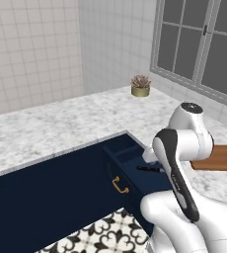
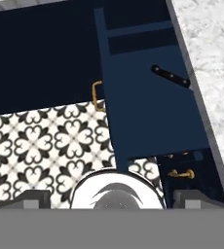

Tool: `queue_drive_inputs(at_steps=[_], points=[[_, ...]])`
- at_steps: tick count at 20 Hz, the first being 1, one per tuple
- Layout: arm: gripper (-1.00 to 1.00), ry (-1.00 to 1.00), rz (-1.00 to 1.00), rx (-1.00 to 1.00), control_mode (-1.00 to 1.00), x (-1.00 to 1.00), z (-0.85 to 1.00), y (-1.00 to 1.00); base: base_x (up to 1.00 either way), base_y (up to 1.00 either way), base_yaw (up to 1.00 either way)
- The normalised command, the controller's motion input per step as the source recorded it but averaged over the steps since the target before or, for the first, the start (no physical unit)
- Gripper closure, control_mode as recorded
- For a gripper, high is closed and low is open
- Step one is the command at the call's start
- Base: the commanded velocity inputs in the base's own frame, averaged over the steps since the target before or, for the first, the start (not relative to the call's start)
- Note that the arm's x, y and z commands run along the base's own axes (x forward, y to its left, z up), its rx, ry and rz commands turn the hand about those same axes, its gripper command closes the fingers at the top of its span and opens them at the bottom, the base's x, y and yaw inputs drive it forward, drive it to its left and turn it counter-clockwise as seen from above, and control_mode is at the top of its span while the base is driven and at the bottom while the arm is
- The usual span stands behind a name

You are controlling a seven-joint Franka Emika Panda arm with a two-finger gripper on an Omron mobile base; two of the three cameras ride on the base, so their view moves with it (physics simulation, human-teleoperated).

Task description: Pick up the knife from the drawer and place it on the cutting board. Then place the meat from the plate to the cutting board.

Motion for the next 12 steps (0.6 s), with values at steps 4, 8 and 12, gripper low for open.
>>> queue_drive_inputs(at_steps=[4,8,12], points=[[-1.0,0.01,0.06,0.0,-1.0,0.45,-0.62,0.15,0.0,0.0,0.0],[-1.0,0.0,0.01,-0.06,-1.0,0.44,-0.57,0.4,0.0,0.0,0.0],[-1.0,0.02,0.0,-0.07,-1.0,0.55,-0.51,0.26,0.0,0.0,0.0]])
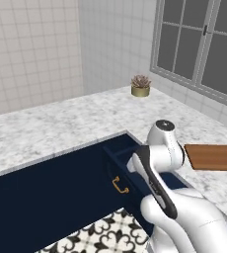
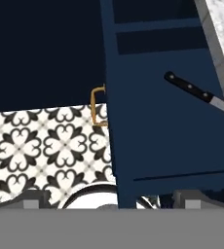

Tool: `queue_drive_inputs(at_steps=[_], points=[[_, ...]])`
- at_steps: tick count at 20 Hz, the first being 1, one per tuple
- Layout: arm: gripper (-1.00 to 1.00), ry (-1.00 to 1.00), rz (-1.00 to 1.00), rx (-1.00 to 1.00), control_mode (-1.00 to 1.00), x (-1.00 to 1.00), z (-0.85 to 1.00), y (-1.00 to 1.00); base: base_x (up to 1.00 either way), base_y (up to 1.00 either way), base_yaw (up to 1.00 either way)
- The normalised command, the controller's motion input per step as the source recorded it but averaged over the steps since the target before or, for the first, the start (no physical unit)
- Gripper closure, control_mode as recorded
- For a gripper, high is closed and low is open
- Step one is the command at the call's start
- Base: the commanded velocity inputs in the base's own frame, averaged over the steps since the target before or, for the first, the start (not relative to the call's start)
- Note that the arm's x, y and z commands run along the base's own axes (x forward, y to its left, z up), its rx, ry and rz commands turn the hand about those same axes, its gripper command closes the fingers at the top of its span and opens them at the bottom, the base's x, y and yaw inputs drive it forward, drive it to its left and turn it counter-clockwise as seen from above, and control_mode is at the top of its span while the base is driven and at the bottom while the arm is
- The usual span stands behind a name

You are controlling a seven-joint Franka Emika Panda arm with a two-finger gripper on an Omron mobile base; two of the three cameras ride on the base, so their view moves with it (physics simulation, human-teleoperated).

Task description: Pick up the knife from the drawer and place it on the cutting board. Then place the meat from the plate to the cutting board.

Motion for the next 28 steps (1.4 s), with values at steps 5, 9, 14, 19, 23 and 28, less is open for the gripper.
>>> queue_drive_inputs(at_steps=[5,9,14,19,23,28], points=[[-1.0,0.02,0.0,-0.02,-1.0,0.49,-0.28,0.0,0.0,0.0,0.0],[-1.0,0.02,0.0,0.0,-1.0,0.45,-0.24,0.01,0.0,0.0,0.0],[-1.0,0.0,0.0,0.0,-1.0,0.33,-0.32,0.0,0.0,0.0,0.0],[-1.0,0.01,0.0,0.0,-1.0,0.24,-0.35,0.03,0.0,0.0,0.0],[-1.0,0.04,0.0,0.0,-1.0,0.23,-0.39,0.1,0.0,0.0,0.0],[-1.0,0.02,0.0,0.0,-1.0,0.22,-0.34,0.14,0.0,0.0,0.0]])
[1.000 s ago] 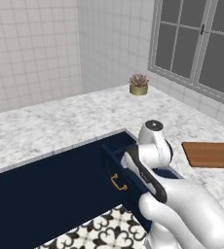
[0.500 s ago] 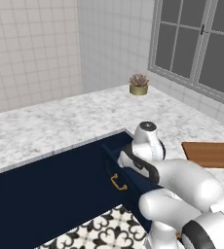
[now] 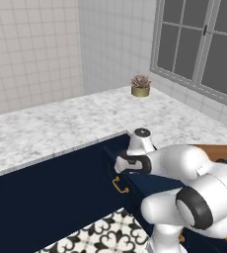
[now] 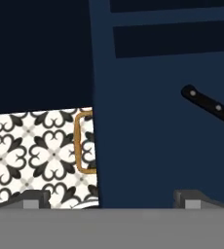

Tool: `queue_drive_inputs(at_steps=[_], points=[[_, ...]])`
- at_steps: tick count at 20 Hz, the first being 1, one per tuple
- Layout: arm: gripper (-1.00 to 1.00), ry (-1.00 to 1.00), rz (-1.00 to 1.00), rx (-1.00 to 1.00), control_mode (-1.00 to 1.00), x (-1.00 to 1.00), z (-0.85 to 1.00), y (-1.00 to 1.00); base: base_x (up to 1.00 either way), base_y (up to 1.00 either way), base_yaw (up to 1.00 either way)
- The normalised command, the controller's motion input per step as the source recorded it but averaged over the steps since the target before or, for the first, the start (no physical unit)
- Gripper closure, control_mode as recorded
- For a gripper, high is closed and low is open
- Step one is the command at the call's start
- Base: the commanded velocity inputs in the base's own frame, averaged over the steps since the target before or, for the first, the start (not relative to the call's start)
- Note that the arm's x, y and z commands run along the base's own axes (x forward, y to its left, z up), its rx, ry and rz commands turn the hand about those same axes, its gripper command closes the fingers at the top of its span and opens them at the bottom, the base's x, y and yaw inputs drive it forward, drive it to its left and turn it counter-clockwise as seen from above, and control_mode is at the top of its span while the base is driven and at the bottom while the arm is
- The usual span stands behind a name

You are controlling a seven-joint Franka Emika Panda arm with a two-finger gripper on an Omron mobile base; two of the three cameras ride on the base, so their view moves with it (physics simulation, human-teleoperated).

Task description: Pick up the knife from the drawer and place it on the cutting board. Then place the meat from the plate to the cutting board.

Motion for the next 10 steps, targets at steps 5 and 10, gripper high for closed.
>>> queue_drive_inputs(at_steps=[5,10], points=[[-1.0,0.05,0.0,0.0,-1.0,0.25,-0.23,0.0,0.0,0.0,0.0],[-1.0,0.03,0.0,0.0,-1.0,0.22,-0.22,0.0,0.0,0.0,0.0]])
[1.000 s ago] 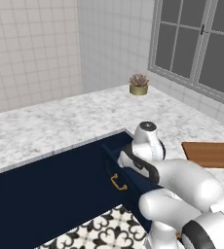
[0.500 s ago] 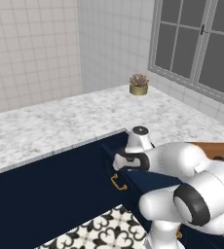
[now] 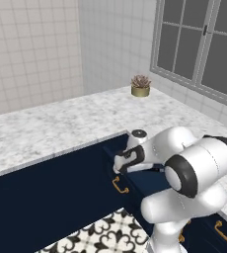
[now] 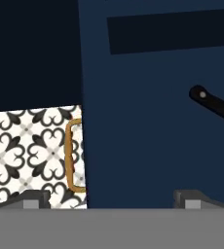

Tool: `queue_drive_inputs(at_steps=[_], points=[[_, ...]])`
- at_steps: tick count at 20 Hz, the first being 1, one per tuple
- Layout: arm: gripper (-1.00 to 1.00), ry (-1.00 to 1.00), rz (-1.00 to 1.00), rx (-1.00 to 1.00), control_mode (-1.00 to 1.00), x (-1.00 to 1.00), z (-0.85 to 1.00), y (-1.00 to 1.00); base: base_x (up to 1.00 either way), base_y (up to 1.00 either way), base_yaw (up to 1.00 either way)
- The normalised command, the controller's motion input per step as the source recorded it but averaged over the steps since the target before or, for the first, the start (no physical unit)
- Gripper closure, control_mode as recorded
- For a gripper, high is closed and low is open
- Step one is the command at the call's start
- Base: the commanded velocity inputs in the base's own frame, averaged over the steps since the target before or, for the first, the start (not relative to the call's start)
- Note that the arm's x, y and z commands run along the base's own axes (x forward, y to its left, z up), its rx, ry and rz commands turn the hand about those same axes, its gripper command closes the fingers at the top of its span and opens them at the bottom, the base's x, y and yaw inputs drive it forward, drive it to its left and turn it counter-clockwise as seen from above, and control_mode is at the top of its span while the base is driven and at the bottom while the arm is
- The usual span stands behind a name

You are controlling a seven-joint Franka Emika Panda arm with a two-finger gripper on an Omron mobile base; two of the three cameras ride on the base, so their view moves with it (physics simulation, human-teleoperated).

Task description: Pick up the knife from the drawer and place it on the cutting board. Then place the meat from the plate to the cutting board.

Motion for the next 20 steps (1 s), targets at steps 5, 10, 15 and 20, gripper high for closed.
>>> queue_drive_inputs(at_steps=[5,10,15,20], points=[[-1.0,0.03,0.0,0.0,-1.0,0.17,-0.26,0.0,0.0,0.0,0.0],[-1.0,0.01,0.0,0.0,-1.0,0.14,-0.3,0.11,0.0,0.0,0.0],[-1.0,0.0,0.0,0.0,-1.0,0.07,-0.35,0.19,0.0,0.0,0.0],[-1.0,0.09,0.0,0.07,-1.0,-0.13,-0.47,0.57,0.0,0.0,0.0]])
